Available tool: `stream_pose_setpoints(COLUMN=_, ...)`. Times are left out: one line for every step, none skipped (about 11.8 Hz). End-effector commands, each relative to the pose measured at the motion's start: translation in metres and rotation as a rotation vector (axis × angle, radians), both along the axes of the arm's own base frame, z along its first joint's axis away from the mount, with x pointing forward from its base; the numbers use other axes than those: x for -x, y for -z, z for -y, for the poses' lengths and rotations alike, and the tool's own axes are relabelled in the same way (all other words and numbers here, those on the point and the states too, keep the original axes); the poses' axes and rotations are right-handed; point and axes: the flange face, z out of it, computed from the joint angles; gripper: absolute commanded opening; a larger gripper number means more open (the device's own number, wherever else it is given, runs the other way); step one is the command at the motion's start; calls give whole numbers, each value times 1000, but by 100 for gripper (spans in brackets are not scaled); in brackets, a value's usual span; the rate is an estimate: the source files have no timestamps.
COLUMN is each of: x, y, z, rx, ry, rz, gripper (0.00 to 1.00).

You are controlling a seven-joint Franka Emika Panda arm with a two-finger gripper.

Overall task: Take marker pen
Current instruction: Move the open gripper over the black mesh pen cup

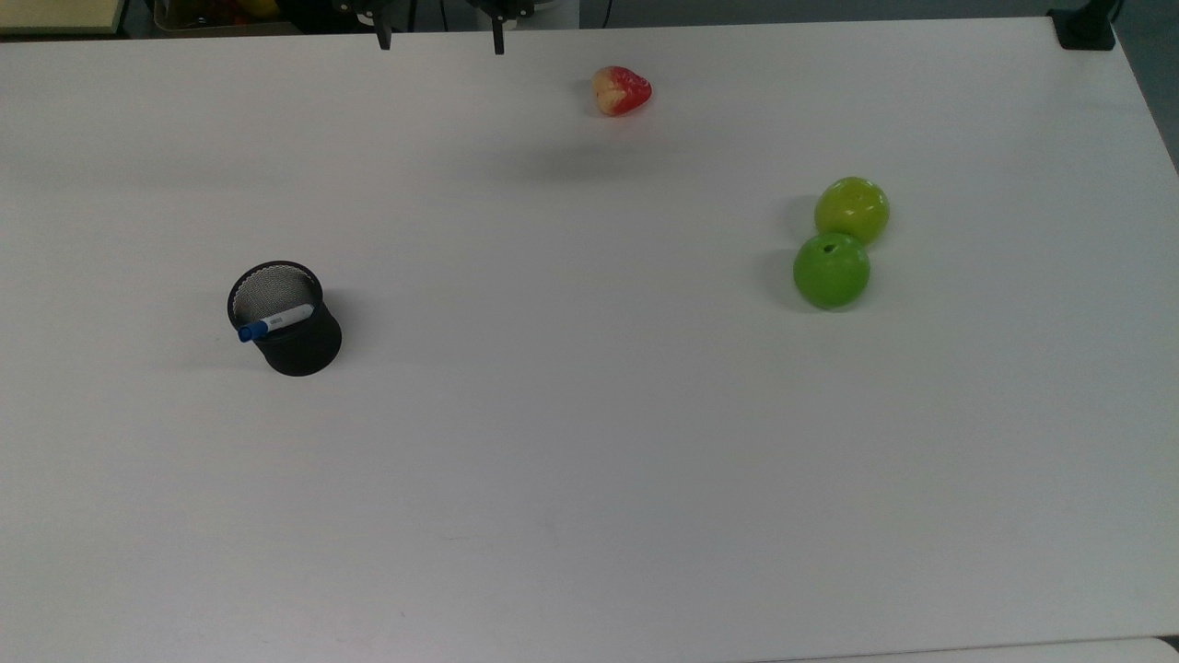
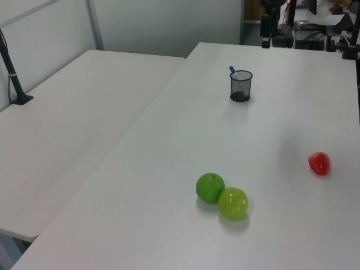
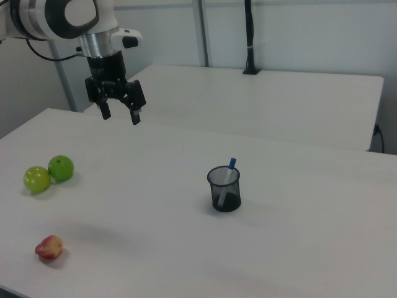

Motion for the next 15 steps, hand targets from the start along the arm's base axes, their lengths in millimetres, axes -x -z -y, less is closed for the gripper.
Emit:
stream_pose_setpoints(x=9, y=-3, z=2, rx=10, ry=11, rz=-17, gripper=100)
stream_pose_setpoints(x=10, y=-4, z=1, rx=10, ry=9, rz=-17, gripper=100)
stream_pose_setpoints(x=10, y=-2, z=0, rx=10, ry=8, rz=-20, gripper=100)
stream_pose_setpoints(x=10, y=-3, z=0, rx=10, ry=8, rz=-20, gripper=100)
stream_pose_setpoints(x=10, y=-2, z=0, rx=10, ry=8, rz=-22, gripper=100)
stream_pose_setpoints(x=10, y=-3, z=1, rx=10, ry=9, rz=-22, gripper=100)
stream_pose_setpoints(x=10, y=-3, z=2, rx=10, ry=12, rz=-20, gripper=100)
stream_pose_setpoints(x=9, y=-4, z=8, rx=10, ry=14, rz=-16, gripper=100)
stream_pose_setpoints(x=8, y=-3, z=14, rx=10, ry=21, rz=-13, gripper=100)
stream_pose_setpoints(x=6, y=-2, z=25, rx=12, ry=39, rz=-10, gripper=100)
stream_pose_setpoints(x=4, y=0, z=38, rx=14, ry=62, rz=-13, gripper=100)
stream_pose_setpoints(x=4, y=0, z=51, rx=13, ry=80, rz=-9, gripper=100)
stream_pose_setpoints(x=1, y=-2, z=69, rx=15, ry=92, rz=21, gripper=100)
stream_pose_setpoints(x=0, y=-2, z=83, rx=14, ry=109, rz=36, gripper=100)
stream_pose_setpoints(x=-1, y=0, z=104, rx=18, ry=132, rz=44, gripper=100)
